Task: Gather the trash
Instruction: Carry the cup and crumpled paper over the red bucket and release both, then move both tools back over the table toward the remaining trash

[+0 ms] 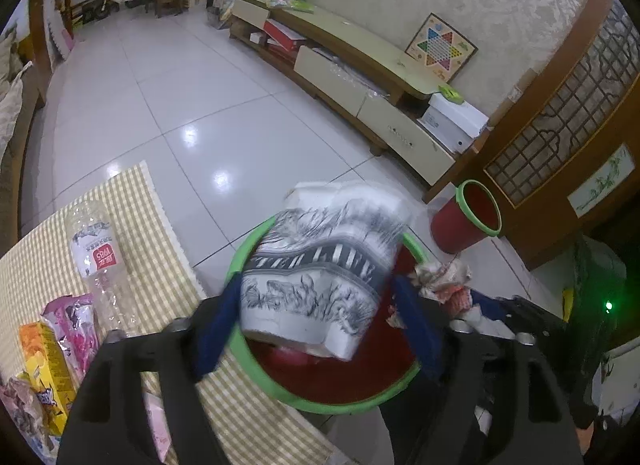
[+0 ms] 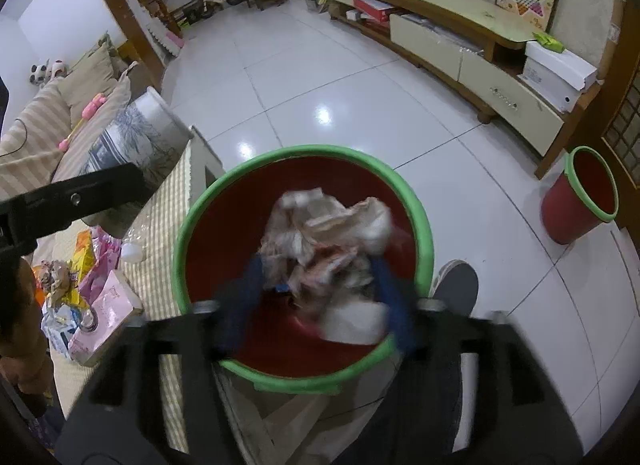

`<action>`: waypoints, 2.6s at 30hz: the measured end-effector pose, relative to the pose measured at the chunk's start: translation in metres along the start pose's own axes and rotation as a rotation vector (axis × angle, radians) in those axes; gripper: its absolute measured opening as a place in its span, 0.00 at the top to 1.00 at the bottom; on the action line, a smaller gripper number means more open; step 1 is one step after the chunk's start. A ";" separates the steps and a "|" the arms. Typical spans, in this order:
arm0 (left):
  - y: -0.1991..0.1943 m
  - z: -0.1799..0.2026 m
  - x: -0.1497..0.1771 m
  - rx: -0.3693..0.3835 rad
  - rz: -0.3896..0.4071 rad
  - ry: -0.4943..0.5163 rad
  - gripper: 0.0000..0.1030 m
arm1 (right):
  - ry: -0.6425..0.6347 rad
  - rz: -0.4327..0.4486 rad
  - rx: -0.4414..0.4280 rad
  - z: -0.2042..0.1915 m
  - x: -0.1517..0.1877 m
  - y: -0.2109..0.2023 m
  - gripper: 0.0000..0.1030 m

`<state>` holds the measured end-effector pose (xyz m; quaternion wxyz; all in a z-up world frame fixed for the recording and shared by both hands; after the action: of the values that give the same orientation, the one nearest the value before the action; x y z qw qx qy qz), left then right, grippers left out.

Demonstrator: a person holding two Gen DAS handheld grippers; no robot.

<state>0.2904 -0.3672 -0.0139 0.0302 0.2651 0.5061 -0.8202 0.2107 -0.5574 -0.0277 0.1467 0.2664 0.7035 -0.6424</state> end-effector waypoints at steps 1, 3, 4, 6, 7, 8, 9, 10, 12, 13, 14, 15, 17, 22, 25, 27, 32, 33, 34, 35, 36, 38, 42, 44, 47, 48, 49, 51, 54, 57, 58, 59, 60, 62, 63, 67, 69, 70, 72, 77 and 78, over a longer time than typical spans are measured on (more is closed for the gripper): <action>-0.002 -0.002 0.000 -0.002 0.017 -0.014 0.13 | -0.003 0.003 -0.001 0.000 0.000 -0.001 0.26; -0.004 -0.006 0.000 -0.006 0.026 -0.032 0.10 | -0.007 0.005 0.000 -0.001 0.000 -0.001 0.16; -0.004 -0.008 0.000 -0.006 0.025 -0.038 0.09 | -0.009 0.006 0.000 -0.002 0.000 -0.002 0.15; -0.007 -0.013 0.001 -0.012 0.026 -0.050 0.09 | -0.010 0.005 -0.003 -0.003 0.001 -0.002 0.12; -0.010 -0.015 0.002 -0.015 0.031 -0.055 0.08 | -0.012 0.004 -0.002 -0.005 0.001 -0.002 0.12; -0.012 -0.016 0.002 -0.016 0.034 -0.058 0.08 | -0.012 0.004 -0.002 -0.006 0.001 -0.003 0.11; -0.015 -0.018 0.003 -0.017 0.040 -0.062 0.08 | -0.014 0.005 -0.004 -0.008 0.002 -0.004 0.11; -0.019 -0.021 0.003 -0.018 0.045 -0.066 0.08 | -0.015 0.005 -0.005 -0.010 0.002 -0.005 0.11; -0.027 -0.026 0.004 -0.021 0.054 -0.074 0.08 | -0.023 0.006 -0.006 -0.014 0.003 -0.007 0.10; -0.030 -0.029 0.005 -0.022 0.057 -0.076 0.08 | -0.030 0.008 -0.007 -0.019 0.003 -0.009 0.10; -0.035 -0.032 0.007 -0.026 0.062 -0.079 0.08 | -0.034 0.008 -0.008 -0.022 0.003 -0.011 0.10; -0.039 -0.036 0.008 -0.031 0.065 -0.082 0.08 | -0.041 0.010 -0.010 -0.026 0.003 -0.013 0.10; -0.050 -0.044 0.012 -0.043 0.077 -0.092 0.08 | -0.053 0.013 -0.013 -0.033 0.002 -0.016 0.09; -0.081 -0.071 0.027 -0.078 0.112 -0.138 0.08 | -0.095 0.026 -0.027 -0.059 0.001 -0.026 0.06; -0.101 -0.089 0.036 -0.096 0.132 -0.170 0.08 | -0.119 0.039 -0.039 -0.077 0.000 -0.033 0.05; -0.112 -0.100 0.040 -0.104 0.144 -0.190 0.08 | -0.136 0.046 -0.046 -0.090 0.000 -0.038 0.05; -0.144 -0.131 0.059 -0.146 0.178 -0.230 0.08 | -0.189 0.060 -0.070 -0.126 0.001 -0.047 0.05; -0.149 -0.135 0.063 -0.157 0.180 -0.235 0.08 | -0.198 0.061 -0.076 -0.133 0.002 -0.049 0.05; -0.155 -0.143 0.069 -0.175 0.184 -0.245 0.08 | -0.205 0.063 -0.081 -0.140 0.003 -0.049 0.05; -0.160 -0.148 0.073 -0.182 0.187 -0.257 0.08 | -0.212 0.063 -0.085 -0.146 0.004 -0.051 0.05; -0.165 -0.153 0.078 -0.186 0.190 -0.270 0.08 | -0.218 0.063 -0.090 -0.152 0.006 -0.051 0.05; -0.175 -0.166 0.087 -0.204 0.197 -0.296 0.08 | -0.236 0.062 -0.103 -0.168 0.008 -0.053 0.05; -0.196 -0.190 0.105 -0.232 0.216 -0.334 0.08 | -0.272 0.058 -0.128 -0.196 0.013 -0.055 0.05; -0.208 -0.203 0.117 -0.254 0.227 -0.354 0.08 | -0.290 0.054 -0.138 -0.210 0.015 -0.055 0.05; -0.221 -0.220 0.130 -0.276 0.239 -0.382 0.08 | -0.325 0.044 -0.151 -0.231 0.021 -0.054 0.05; -0.226 -0.226 0.135 -0.285 0.245 -0.392 0.08 | -0.336 0.040 -0.156 -0.237 0.023 -0.054 0.05; -0.231 -0.233 0.142 -0.295 0.249 -0.401 0.08 | -0.349 0.038 -0.160 -0.244 0.025 -0.054 0.05; -0.237 -0.243 0.151 -0.304 0.252 -0.417 0.08 | -0.374 0.031 -0.167 -0.258 0.030 -0.054 0.05; -0.245 -0.261 0.168 -0.320 0.249 -0.446 0.08 | -0.394 0.022 -0.175 -0.272 0.036 -0.052 0.05; -0.250 -0.277 0.182 -0.332 0.242 -0.474 0.08 | -0.414 0.008 -0.181 -0.287 0.044 -0.049 0.05; -0.251 -0.283 0.187 -0.336 0.240 -0.485 0.08 | -0.420 0.004 -0.183 -0.290 0.045 -0.048 0.05; -0.252 -0.287 0.192 -0.337 0.239 -0.492 0.08 | -0.426 0.000 -0.183 -0.293 0.047 -0.047 0.05; -0.253 -0.290 0.195 -0.338 0.236 -0.500 0.08 | -0.434 -0.005 -0.184 -0.297 0.049 -0.046 0.05; -0.253 -0.298 0.202 -0.342 0.229 -0.514 0.08 | -0.444 -0.009 -0.185 -0.301 0.051 -0.045 0.05; -0.253 -0.301 0.206 -0.344 0.227 -0.518 0.08 | -0.449 -0.012 -0.186 -0.303 0.052 -0.044 0.05; -0.252 -0.310 0.214 -0.344 0.219 -0.535 0.08 | -0.456 -0.022 -0.186 -0.308 0.055 -0.040 0.05; -0.251 -0.315 0.216 -0.343 0.215 -0.546 0.08 | -0.459 -0.026 -0.186 -0.309 0.056 -0.038 0.05; -0.249 -0.317 0.217 -0.343 0.212 -0.553 0.08 | -0.461 -0.029 -0.186 -0.311 0.056 -0.036 0.05; -0.247 -0.322 0.218 -0.349 0.207 -0.559 0.08 | -0.465 -0.035 -0.186 -0.312 0.056 -0.033 0.05; -0.236 -0.337 0.216 -0.359 0.179 -0.564 0.08 | -0.471 -0.045 -0.179 -0.313 0.052 -0.022 0.05; -0.232 -0.341 0.216 -0.363 0.168 -0.564 0.08 | -0.469 -0.047 -0.179 -0.313 0.051 -0.019 0.05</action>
<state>0.1697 0.0808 -0.0439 0.2829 0.0592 0.5921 -0.7523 0.2011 -0.2416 0.0016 0.3138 0.0798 0.7103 -0.6251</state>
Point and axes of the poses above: each gripper's, at about its wrist camera, not at the fingertips, and y roughly the way its jaws point, z to its right, x to its underside, the point moved 3 cm from there along y, roughly the way its jaws point, and after that the axes turned 8 degrees about -y, right-handed, at the moved point
